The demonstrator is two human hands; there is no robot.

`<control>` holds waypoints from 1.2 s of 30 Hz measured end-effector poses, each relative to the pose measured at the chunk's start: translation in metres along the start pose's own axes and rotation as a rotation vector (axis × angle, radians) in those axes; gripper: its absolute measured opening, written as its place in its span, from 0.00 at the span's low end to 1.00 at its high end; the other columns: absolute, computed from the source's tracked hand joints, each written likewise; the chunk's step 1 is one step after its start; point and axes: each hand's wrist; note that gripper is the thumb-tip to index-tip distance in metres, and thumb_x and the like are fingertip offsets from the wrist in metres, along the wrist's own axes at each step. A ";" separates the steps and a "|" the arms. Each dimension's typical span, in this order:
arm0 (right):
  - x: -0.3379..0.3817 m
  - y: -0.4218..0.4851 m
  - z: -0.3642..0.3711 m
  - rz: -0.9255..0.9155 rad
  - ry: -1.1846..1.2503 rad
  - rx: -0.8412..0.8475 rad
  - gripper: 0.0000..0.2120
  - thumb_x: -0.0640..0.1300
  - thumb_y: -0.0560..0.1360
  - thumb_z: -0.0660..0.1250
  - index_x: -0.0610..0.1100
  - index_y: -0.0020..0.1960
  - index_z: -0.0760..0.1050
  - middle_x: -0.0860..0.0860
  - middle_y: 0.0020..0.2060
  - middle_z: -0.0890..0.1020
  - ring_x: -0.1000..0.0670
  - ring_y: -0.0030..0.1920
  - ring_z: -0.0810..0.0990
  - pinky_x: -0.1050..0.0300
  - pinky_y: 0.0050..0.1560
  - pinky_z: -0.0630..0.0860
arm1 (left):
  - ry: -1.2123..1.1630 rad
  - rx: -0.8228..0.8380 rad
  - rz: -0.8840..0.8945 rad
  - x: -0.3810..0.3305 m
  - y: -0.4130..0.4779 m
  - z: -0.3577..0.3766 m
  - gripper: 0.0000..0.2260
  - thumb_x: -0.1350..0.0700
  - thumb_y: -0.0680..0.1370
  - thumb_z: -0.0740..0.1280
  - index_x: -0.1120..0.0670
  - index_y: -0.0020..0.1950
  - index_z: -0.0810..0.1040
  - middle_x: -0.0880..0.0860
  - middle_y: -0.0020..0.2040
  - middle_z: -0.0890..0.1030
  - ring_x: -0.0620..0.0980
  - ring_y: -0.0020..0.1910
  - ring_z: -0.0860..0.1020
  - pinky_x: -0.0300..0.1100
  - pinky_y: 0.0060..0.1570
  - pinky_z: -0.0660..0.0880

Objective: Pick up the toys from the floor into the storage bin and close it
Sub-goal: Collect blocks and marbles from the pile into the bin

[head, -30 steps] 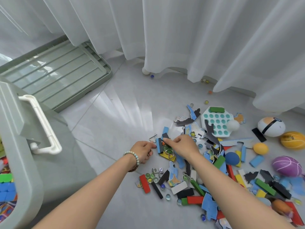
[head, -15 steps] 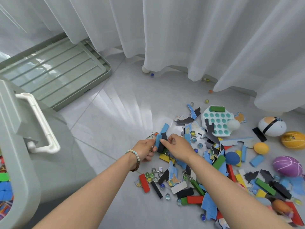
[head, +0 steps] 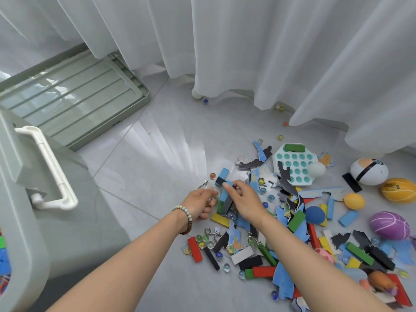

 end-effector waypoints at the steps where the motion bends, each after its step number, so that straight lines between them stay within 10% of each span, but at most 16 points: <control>1: 0.003 -0.002 -0.005 0.050 0.120 0.010 0.16 0.53 0.78 0.61 0.40 0.42 0.71 0.51 0.27 0.65 0.56 0.25 0.60 0.64 0.26 0.57 | -0.013 -0.019 0.018 -0.002 0.000 -0.001 0.11 0.53 0.82 0.56 0.56 0.46 0.74 0.49 0.27 0.67 0.41 0.19 0.60 0.30 0.19 0.56; 7: 0.026 -0.020 -0.041 0.248 0.715 0.186 0.17 0.53 0.78 0.60 0.43 0.35 0.68 0.51 0.25 0.62 0.55 0.24 0.58 0.65 0.23 0.56 | -0.027 -0.061 0.071 -0.016 -0.004 0.002 0.15 0.50 0.82 0.56 0.56 0.41 0.75 0.49 0.29 0.68 0.41 0.19 0.61 0.31 0.19 0.58; 22: 0.226 -0.107 -0.061 -0.078 0.256 0.245 0.14 0.53 0.79 0.58 0.48 0.39 0.63 0.52 0.26 0.61 0.55 0.25 0.55 0.64 0.24 0.52 | -0.043 -0.096 0.417 -0.149 -0.174 -0.028 0.17 0.47 0.81 0.55 0.54 0.35 0.66 0.45 0.22 0.64 0.41 0.18 0.57 0.30 0.19 0.54; 33: 0.342 -0.188 0.146 0.076 -0.034 0.536 0.10 0.50 0.80 0.59 0.43 0.47 0.70 0.50 0.31 0.69 0.55 0.27 0.65 0.67 0.26 0.62 | 0.127 -0.572 0.388 -0.087 -0.330 -0.255 0.17 0.51 0.82 0.55 0.57 0.38 0.72 0.50 0.28 0.66 0.44 0.20 0.62 0.33 0.21 0.59; 36: 0.334 -0.182 0.204 0.172 -0.046 0.467 0.10 0.47 0.80 0.59 0.40 0.52 0.71 0.47 0.33 0.73 0.53 0.31 0.70 0.63 0.30 0.72 | -0.022 -0.658 0.268 -0.039 -0.328 -0.313 0.13 0.60 0.82 0.55 0.66 0.53 0.77 0.53 0.32 0.70 0.47 0.24 0.63 0.36 0.21 0.63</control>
Point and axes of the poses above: each hand's wrist, its own y-axis towards the middle knuckle, its own z-axis out of the palm, x = y × z
